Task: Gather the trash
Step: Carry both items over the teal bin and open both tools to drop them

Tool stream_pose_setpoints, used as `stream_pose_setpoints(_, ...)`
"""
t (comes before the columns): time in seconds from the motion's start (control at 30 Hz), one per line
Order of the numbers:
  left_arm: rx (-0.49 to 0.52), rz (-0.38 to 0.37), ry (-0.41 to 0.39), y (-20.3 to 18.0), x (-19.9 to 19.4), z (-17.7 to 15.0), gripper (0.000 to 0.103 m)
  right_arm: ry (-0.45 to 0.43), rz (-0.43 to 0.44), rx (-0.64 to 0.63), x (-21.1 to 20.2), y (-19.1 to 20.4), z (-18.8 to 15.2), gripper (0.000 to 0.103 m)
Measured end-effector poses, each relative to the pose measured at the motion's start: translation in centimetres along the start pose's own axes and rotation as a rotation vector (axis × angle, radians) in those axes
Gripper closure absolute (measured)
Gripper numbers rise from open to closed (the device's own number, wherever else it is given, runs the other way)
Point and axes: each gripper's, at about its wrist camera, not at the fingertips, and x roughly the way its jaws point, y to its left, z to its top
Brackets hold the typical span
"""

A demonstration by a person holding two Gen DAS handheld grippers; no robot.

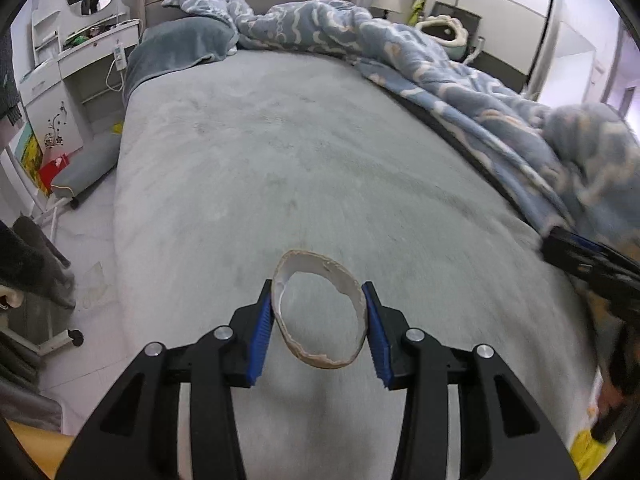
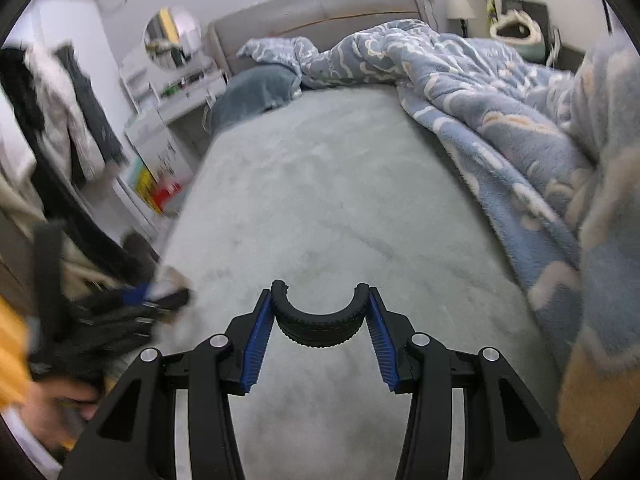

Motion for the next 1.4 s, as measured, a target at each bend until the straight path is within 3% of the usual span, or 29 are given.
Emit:
stream_pose_setpoints(0.2,-0.013,-0.027,-0.005,0.7,-4.8,-3.9,0.058,0.027,0.014,-0.002,-1.5,1.6,-2.2,0.056)
stream_pose_setpoints(0.37,-0.035,-0.050,-0.030,1.4,-8.0,-6.7,0.058,0.035,-0.046,-0.084,-3.6,4.5,-5.2,0.056)
stream_pose_setpoints(0.47,-0.074,-0.070,-0.056,2.0,-9.7,-8.4,0.058,0.030,-0.027,-0.039,-4.9,5.3,-6.7,0.056)
stream_pose_setpoints(0.57,-0.097,-0.063,-0.061,2.6,-10.7,-10.1,0.058,0.019,-0.002,0.005,-6.2,6.7,-8.4,0.056)
stream_pose_setpoints(0.77,-0.146,-0.029,-0.058,5.0,-11.9,-14.2,0.058,0.006,0.013,-0.056,-7.9,11.9,-11.7,0.056)
stream_pose_setpoints(1.13,-0.176,0.136,0.126,11.2,-9.4,-19.9,0.057,0.023,0.091,-0.127,-7.1,20.1,-14.4,0.056)
stream_pose_setpoints(1.4,-0.299,0.118,0.237,16.0,-7.6,-22.6,0.057,0.071,0.143,-0.197,-4.8,26.5,-15.9,0.056)
